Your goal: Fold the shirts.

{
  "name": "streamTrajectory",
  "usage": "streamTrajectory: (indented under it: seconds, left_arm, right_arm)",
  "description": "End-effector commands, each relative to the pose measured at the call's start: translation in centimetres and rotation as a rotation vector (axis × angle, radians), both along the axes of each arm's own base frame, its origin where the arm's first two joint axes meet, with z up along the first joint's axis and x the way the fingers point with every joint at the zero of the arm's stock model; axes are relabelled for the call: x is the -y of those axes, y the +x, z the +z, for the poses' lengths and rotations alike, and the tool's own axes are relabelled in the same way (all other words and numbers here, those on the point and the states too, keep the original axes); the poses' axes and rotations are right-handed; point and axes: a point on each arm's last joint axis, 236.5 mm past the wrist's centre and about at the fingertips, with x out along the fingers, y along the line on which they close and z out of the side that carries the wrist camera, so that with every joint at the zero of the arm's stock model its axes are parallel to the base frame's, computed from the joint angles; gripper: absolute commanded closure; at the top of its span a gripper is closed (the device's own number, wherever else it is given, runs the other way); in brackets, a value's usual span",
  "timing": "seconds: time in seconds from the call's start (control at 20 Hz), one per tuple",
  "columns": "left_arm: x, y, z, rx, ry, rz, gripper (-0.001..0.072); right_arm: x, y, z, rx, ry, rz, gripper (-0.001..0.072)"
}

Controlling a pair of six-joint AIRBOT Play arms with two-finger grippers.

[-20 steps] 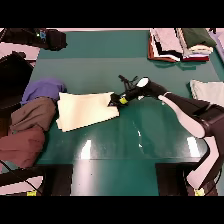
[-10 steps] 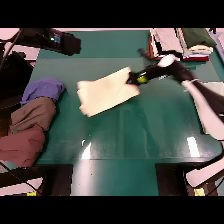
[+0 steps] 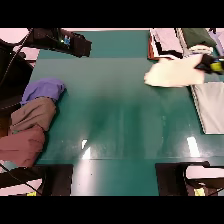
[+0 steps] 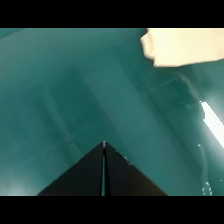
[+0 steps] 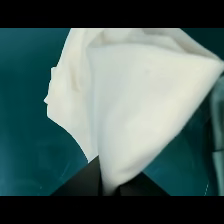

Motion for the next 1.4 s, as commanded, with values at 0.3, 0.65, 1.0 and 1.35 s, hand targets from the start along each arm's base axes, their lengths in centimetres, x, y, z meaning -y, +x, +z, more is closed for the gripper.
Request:
streamTrajectory:
  seconds: [0.3, 0.65, 1.0, 1.35]
  left_arm:
    - [0.1, 0.0, 0.0, -0.011, -0.015, 0.01, 0.0686]
    - [0.1, -0.1, -0.2, -0.018, -0.009, 0.008, 0.0686]
    - [0.0, -0.3, -0.5, -0.029, 0.003, 0.006, 0.0686]
    - [-0.1, -0.4, -0.7, -0.027, 0.021, -0.007, 0.0686]
  right_arm:
    - [12.3, -0.7, 5.7, 0.241, -0.037, -0.309, 0.0691]
    - [12.2, -0.8, 12.3, 0.33, -0.112, -0.266, 0.0691]
    - [13.0, -6.9, 8.7, 0.139, -0.212, -0.311, 0.0691]
    - [11.3, -16.7, 1.2, -0.105, -0.209, -0.392, 0.069]
